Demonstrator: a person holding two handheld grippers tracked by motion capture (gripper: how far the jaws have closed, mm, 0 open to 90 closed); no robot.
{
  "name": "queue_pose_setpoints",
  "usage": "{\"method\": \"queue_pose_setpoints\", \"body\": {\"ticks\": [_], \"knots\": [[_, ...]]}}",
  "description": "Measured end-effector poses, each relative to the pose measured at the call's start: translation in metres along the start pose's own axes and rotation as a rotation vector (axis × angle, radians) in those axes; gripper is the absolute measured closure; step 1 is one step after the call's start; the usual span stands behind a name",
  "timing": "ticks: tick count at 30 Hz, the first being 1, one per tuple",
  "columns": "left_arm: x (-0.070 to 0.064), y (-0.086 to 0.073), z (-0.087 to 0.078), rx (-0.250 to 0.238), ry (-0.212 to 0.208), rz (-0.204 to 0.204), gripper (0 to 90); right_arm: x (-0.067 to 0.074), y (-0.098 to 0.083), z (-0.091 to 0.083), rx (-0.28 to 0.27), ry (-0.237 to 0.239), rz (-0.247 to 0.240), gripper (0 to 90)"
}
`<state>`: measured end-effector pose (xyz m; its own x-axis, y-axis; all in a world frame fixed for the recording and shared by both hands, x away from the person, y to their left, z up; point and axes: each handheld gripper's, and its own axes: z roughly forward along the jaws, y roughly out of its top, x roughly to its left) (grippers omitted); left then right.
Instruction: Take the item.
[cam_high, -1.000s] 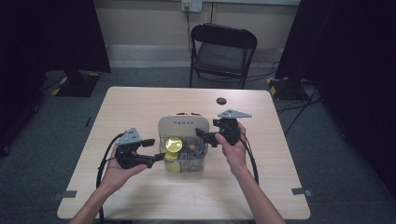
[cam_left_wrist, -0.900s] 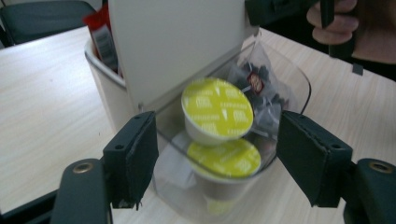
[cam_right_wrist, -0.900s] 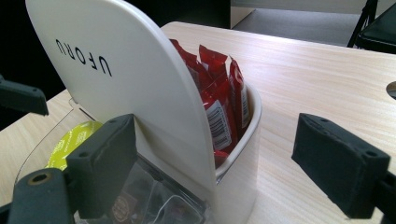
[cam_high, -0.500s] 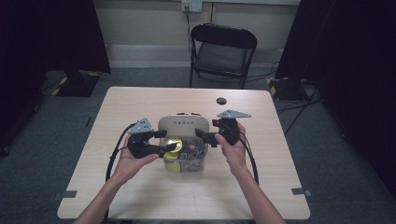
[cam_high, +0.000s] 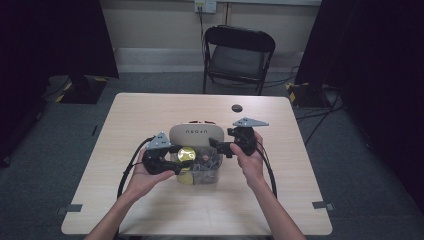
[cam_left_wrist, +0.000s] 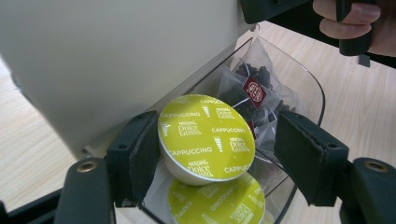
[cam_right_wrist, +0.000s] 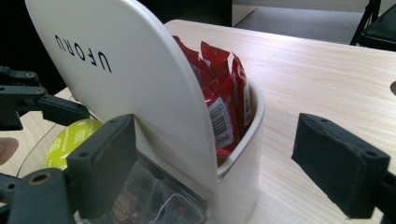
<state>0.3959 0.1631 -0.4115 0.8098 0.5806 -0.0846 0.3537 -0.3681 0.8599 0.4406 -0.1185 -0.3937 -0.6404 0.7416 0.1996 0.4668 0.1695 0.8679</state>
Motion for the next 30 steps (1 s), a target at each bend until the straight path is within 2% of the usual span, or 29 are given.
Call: {"method": "queue_pose_setpoints", "body": {"ticks": [4,8,11,13,17,20,24,25,30], "knots": [[-0.002,0.000,0.004,0.007,0.007,-0.001,31.2,0.000,0.000,0.000,0.000,0.001,0.003,13.3],[-0.001,-0.002,0.007,0.002,-0.012,-0.008,33.6,0.000,0.000,0.000,0.000,-0.002,0.001,13.4],[-0.002,-0.002,0.009,0.017,-0.010,0.004,33.8,0.000,-0.001,0.000,0.000,-0.001,0.002,13.4],[-0.003,-0.002,0.011,0.005,-0.025,-0.008,33.6,0.000,-0.001,0.000,-0.001,-0.003,0.001,13.4],[-0.005,-0.002,0.013,0.028,-0.017,0.002,33.0,0.000,-0.001,0.001,0.001,-0.002,-0.001,13.4],[-0.006,-0.003,0.015,0.023,-0.016,0.007,33.5,0.001,-0.002,0.001,0.003,-0.001,0.000,13.4],[-0.007,-0.003,0.017,0.047,-0.013,0.013,38.1,0.000,-0.002,0.001,0.003,-0.001,-0.001,13.4],[-0.006,-0.004,0.018,0.038,-0.023,0.010,39.6,0.000,-0.002,0.001,0.002,0.000,-0.001,13.4],[-0.006,-0.004,0.016,0.048,-0.017,0.012,40.1,-0.001,-0.002,-0.001,0.002,0.000,0.008,13.4]]}}
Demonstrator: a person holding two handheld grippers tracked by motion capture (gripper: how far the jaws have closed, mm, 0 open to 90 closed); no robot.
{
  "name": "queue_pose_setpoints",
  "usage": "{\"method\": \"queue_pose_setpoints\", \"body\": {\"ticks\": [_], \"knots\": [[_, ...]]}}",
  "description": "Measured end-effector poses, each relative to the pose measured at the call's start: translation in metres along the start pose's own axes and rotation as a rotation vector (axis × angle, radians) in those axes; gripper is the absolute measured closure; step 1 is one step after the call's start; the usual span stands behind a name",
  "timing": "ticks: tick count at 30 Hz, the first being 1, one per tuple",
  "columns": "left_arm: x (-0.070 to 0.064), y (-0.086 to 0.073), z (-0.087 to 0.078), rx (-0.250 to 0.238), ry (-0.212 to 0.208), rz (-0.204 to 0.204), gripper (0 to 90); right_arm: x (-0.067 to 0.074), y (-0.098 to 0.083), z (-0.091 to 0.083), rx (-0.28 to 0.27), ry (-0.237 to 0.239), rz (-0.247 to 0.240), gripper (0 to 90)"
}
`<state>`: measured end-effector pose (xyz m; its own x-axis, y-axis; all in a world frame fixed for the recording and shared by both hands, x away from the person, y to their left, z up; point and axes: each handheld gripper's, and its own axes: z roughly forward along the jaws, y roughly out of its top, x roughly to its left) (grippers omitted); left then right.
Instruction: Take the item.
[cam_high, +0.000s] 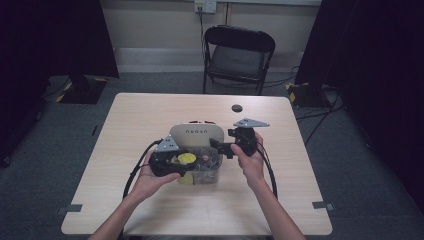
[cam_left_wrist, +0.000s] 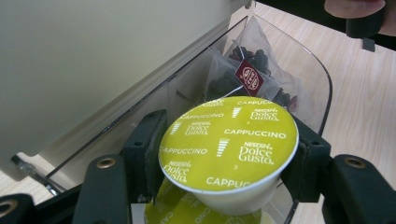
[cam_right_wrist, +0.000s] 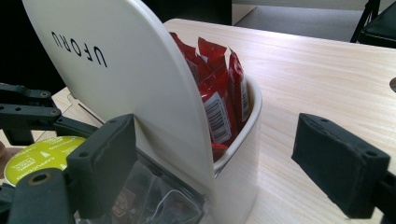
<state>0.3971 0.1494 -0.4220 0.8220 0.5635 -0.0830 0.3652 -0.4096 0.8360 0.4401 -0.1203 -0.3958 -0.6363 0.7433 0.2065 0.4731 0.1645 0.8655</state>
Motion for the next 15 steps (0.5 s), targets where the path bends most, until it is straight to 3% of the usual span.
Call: {"method": "queue_pose_setpoints", "body": {"ticks": [15], "knots": [[0.0013,-0.0004,-0.0053,-0.034,-0.019,-0.016,40.4,-0.0003,0.0000,0.0002,0.000,0.001,0.000,13.2]]}}
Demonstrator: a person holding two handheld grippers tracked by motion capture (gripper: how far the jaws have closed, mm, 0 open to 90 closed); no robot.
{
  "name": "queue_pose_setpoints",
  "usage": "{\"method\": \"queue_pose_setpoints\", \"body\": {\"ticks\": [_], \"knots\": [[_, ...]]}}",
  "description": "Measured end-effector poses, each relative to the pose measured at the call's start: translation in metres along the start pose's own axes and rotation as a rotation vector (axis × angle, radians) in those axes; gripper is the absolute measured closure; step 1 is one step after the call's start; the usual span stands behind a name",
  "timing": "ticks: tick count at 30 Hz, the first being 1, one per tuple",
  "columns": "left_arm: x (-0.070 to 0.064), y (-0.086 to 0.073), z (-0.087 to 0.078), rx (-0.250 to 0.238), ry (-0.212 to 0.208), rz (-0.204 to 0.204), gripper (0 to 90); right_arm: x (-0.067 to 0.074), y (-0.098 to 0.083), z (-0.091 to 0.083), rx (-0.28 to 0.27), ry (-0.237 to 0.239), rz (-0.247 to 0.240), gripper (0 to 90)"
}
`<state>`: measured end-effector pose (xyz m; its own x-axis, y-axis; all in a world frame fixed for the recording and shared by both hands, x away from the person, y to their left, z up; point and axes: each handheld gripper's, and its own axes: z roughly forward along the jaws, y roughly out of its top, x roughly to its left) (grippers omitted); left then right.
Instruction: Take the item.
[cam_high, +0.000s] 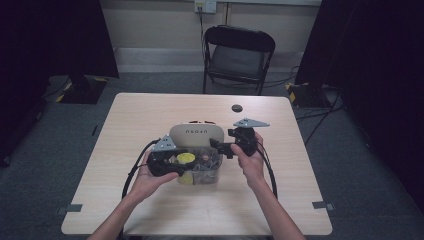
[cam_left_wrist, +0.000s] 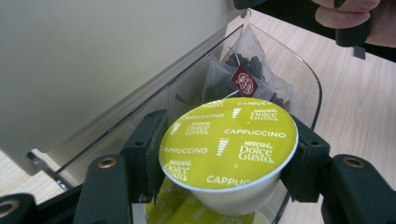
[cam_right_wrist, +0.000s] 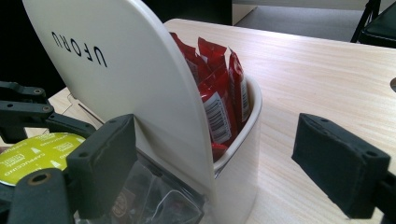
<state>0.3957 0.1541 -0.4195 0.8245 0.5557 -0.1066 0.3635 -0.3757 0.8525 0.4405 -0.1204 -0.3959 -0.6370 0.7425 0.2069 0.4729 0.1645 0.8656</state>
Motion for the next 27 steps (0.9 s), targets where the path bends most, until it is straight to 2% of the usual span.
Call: {"method": "queue_pose_setpoints", "body": {"ticks": [1,2,6,10,12,17,27], "knots": [[0.000,0.001,-0.001,0.011,0.006,0.003,40.4,0.000,0.000,0.000,0.000,0.000,0.000,13.2],[0.001,0.000,-0.001,-0.005,-0.005,-0.006,40.4,0.000,0.000,0.000,0.000,0.000,-0.001,13.2],[0.001,0.001,-0.005,-0.015,-0.008,-0.014,40.4,0.000,0.000,0.000,0.000,0.000,0.000,13.2],[0.001,0.001,-0.008,-0.024,-0.005,-0.014,40.4,0.000,0.000,0.000,0.001,0.000,-0.001,13.2],[0.000,0.001,-0.010,-0.011,-0.001,-0.008,40.4,0.000,0.000,0.000,0.001,0.000,-0.002,13.2],[-0.002,0.003,-0.013,-0.031,-0.007,-0.008,40.4,0.000,0.000,0.000,0.000,0.000,-0.003,13.1],[0.003,0.002,-0.026,-0.051,0.000,-0.010,40.5,0.000,0.000,0.000,0.000,-0.001,-0.003,12.9]]}}
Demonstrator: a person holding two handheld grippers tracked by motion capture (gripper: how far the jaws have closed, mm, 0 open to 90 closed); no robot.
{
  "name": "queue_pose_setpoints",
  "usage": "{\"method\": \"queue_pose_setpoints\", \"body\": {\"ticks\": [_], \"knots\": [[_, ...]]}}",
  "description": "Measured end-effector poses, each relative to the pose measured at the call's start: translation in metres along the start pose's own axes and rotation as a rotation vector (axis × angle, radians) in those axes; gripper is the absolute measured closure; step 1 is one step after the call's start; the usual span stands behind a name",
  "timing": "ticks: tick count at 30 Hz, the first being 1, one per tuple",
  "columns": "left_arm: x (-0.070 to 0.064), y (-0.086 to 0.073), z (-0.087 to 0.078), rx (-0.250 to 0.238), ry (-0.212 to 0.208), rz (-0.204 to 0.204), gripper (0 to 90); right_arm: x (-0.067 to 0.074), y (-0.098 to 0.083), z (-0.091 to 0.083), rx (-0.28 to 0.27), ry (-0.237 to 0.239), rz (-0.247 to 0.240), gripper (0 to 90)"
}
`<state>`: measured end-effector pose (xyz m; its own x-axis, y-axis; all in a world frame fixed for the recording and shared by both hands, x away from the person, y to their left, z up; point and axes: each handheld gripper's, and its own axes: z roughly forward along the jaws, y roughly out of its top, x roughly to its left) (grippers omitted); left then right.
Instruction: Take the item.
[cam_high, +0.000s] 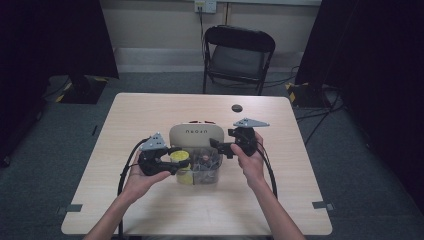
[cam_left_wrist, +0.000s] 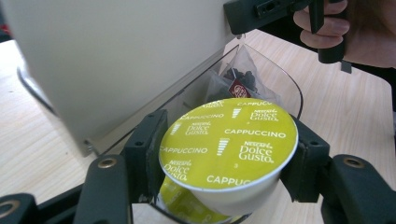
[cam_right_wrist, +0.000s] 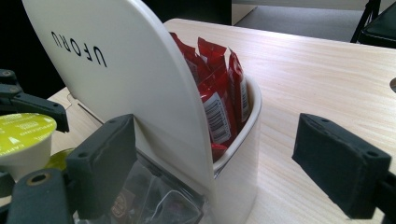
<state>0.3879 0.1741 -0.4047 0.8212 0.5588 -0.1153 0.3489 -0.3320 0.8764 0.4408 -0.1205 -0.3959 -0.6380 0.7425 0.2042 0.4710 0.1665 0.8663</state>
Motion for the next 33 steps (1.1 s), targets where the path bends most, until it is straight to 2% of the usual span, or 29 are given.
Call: {"method": "queue_pose_setpoints", "body": {"ticks": [10,11,14,22,24,30,33], "knots": [[0.005,0.002,-0.015,-0.025,0.013,-0.011,40.5,0.000,0.000,0.000,0.001,0.000,0.002,12.9],[0.006,0.004,-0.018,-0.022,0.024,0.006,40.5,0.000,0.000,0.000,0.001,-0.001,0.002,12.9],[0.007,0.006,-0.024,-0.035,0.025,0.011,40.5,0.000,0.000,0.000,0.003,-0.001,0.004,12.9],[0.018,0.005,-0.039,-0.073,0.046,-0.020,40.5,0.001,-0.001,0.001,0.006,-0.001,-0.001,12.9],[0.020,0.006,-0.042,-0.068,0.058,-0.019,40.5,0.001,-0.001,0.001,0.006,0.001,0.000,12.9],[0.025,0.005,-0.051,-0.103,0.057,-0.029,40.6,0.001,-0.001,0.001,0.007,-0.001,-0.001,13.1],[0.030,0.004,-0.055,-0.101,0.076,-0.041,40.6,0.001,-0.001,0.001,0.006,-0.002,0.000,13.1]]}}
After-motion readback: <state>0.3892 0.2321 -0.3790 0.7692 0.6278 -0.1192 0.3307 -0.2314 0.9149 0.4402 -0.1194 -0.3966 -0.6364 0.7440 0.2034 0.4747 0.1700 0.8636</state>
